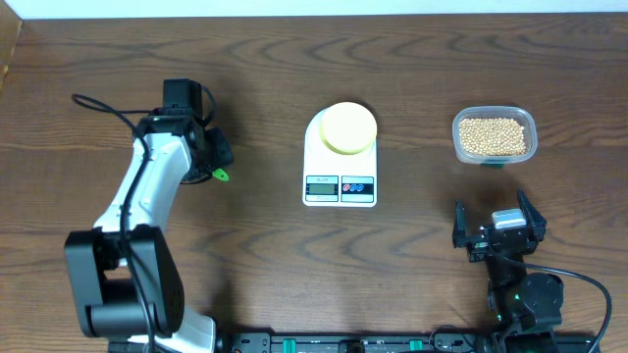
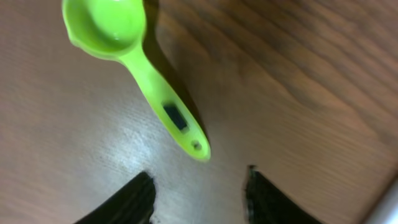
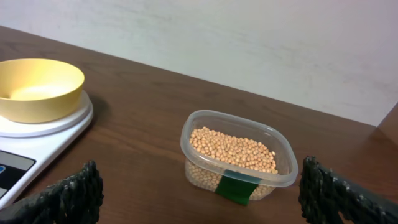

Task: Scoop item into bowl and weigh 50g on scale
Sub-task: 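Move the left gripper over the green scoop handle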

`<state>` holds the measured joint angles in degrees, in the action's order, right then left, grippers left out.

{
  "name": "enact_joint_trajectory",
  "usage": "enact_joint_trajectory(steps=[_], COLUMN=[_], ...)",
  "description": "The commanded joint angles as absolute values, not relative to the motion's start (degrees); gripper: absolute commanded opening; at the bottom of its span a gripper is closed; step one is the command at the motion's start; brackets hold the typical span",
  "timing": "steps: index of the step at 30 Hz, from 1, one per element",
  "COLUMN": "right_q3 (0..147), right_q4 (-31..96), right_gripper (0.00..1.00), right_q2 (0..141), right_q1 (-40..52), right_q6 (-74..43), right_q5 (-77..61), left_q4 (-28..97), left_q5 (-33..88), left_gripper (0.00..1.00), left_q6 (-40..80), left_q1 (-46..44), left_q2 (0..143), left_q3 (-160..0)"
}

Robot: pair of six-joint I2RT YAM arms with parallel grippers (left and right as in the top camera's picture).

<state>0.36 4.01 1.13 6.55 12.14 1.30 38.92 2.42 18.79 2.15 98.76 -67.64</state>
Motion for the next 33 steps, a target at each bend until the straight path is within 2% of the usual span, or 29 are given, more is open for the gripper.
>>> enact_joint_trajectory(steps=[1,2,4,8,9,10,28,31,33], right_q3=[0.32,0.32,0.32,0.32,0.32,0.32,0.32,0.32,0.32], right_q4=[4.25,4.25,4.25,4.25,4.25,4.25,4.25,4.25,4.25], right_gripper=[0.99,0.99,0.99,0.99,0.99,0.99,0.99,0.99,0.99], right_q2=[1.13,1.13,1.13,1.13,1.13,1.13,1.13,1.13,1.13], right_q1=[6.33,6.33,6.33,6.33,6.33,6.33,6.33,6.33,6.33], right_q6=[12.49,12.49,12.49,12.49,12.49,12.49,12.49,12.49,12.49], right_q5=[1.98,1.98,1.98,1.98,1.96,1.98,1.98,1.96,1.98], left_q4=[38.15,37.52,35.90,33.69,33.69,33.71,31.35,30.59,29.95], left_q5=[-0.97,-0.95,-0.95,-3.03,-3.79,-4.56,-7.11,-7.14,-7.11], left_gripper=[0.61,0.65,0.77,0.83,0.95,1.00,0.99,0.84,0.83], left_q6=[19.35,19.33,19.14,19.20,19.25,19.25,23.70,23.75,23.75], left_q1=[2.35,2.35,2.35,2.83,2.90,2.94,2.94,2.94,2.94], left_q2=[99.92,99.90,99.85,99.98,99.98,99.98,102.63,104.84,106.24], left_q3=[-68.69,-68.69,-68.71,-68.71,-68.69,-68.71,-66.54,-66.54,-66.54])
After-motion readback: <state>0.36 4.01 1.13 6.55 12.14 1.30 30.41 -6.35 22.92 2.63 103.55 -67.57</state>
